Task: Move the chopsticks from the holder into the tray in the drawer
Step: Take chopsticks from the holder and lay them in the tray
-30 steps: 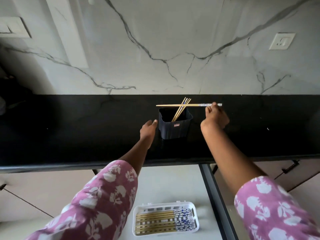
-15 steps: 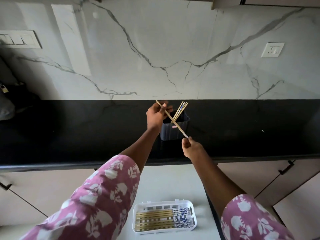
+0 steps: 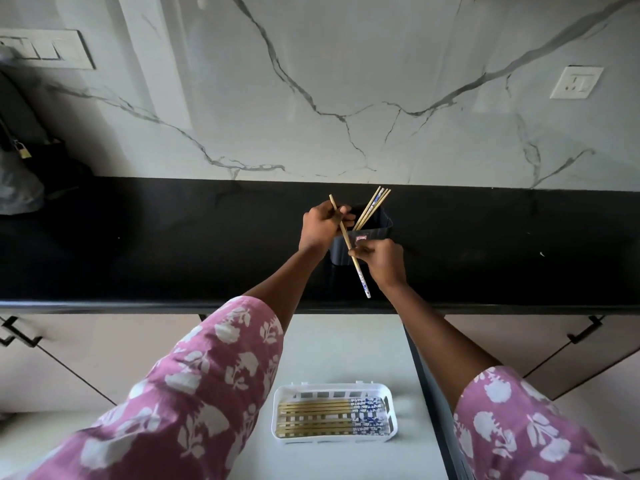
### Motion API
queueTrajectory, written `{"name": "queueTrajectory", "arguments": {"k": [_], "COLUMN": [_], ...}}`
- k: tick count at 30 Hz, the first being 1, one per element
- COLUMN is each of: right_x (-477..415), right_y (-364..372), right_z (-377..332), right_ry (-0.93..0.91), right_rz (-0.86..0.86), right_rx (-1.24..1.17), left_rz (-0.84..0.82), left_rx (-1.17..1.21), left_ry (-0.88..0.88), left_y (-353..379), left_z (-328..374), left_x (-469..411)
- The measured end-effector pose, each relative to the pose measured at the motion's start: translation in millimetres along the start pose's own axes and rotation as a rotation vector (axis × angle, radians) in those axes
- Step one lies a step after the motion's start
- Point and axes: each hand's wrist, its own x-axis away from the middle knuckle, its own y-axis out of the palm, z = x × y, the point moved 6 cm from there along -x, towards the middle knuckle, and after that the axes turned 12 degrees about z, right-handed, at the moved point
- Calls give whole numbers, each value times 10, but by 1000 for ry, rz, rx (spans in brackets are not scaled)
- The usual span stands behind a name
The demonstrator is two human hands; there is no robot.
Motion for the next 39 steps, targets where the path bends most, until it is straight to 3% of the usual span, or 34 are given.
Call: {"name": "queueTrajectory", "arguments": {"k": [5, 11, 13, 17, 19, 24, 31, 39], "right_x": [150, 354, 461, 773, 972, 1537, 2161, 2321], "right_y": [244, 527, 581, 730, 831, 1108, 1382, 1545], "right_z": [30, 301, 432, 631, 719, 1010, 1226, 1202], "right_ry": [-107, 39, 112, 178, 205, 192, -48, -146], "right_rz": [-59, -166, -209, -332, -423, -689, -1007, -1055], "right_rx": [86, 70, 39, 14, 9, 124, 409, 541], "left_rz": [-2, 16, 35, -188, -239, -322, -403, -436], "left_rx": [13, -60, -284, -1049, -1192, -1267, -1315, -1330], "left_ry": [-84, -232, -291, -366, -433, -467, -521, -528], "left_y": [-86, -349, -541, -906, -1047, -1140, -1161, -1144], "left_z": [-281, -726, -986, -1529, -1697, -1828, -1833, -1812], "left_x": [13, 41, -17, -9, 34, 50, -7, -4]}}
